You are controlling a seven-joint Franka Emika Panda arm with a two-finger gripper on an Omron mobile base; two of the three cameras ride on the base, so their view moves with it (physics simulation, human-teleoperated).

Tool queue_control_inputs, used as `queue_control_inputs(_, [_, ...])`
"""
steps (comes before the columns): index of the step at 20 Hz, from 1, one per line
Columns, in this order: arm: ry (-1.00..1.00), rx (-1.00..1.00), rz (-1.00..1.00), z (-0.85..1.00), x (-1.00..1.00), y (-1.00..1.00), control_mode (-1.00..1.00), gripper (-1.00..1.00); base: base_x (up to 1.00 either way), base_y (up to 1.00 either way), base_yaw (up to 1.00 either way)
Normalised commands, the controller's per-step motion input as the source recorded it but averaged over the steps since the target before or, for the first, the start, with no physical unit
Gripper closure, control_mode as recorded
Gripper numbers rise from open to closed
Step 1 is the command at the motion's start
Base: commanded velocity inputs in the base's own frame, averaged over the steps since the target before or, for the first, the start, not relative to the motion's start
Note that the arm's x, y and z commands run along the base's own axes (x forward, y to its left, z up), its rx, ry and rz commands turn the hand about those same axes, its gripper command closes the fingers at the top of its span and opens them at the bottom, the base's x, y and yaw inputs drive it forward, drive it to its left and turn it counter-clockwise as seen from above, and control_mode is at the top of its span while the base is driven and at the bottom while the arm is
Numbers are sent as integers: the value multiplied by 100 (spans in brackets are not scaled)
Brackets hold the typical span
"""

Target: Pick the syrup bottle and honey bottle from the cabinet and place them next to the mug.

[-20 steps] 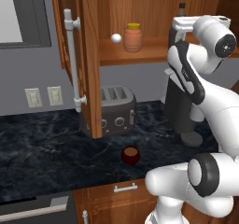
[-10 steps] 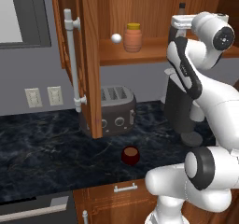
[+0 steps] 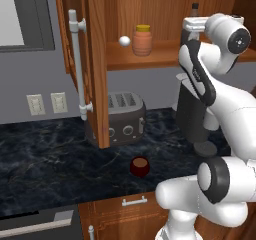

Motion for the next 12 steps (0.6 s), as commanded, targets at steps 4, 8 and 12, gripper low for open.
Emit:
queue_control_inputs(4, [3,0,0,-36,7,0,-100,-100,0,0,0])
queue_control_inputs(8, [0,0,0,-19,41,0,-100,-100,0,0,0])
queue_control_inputs(12, [0,0,0,0,11,0,-100,-100,0,0,0])
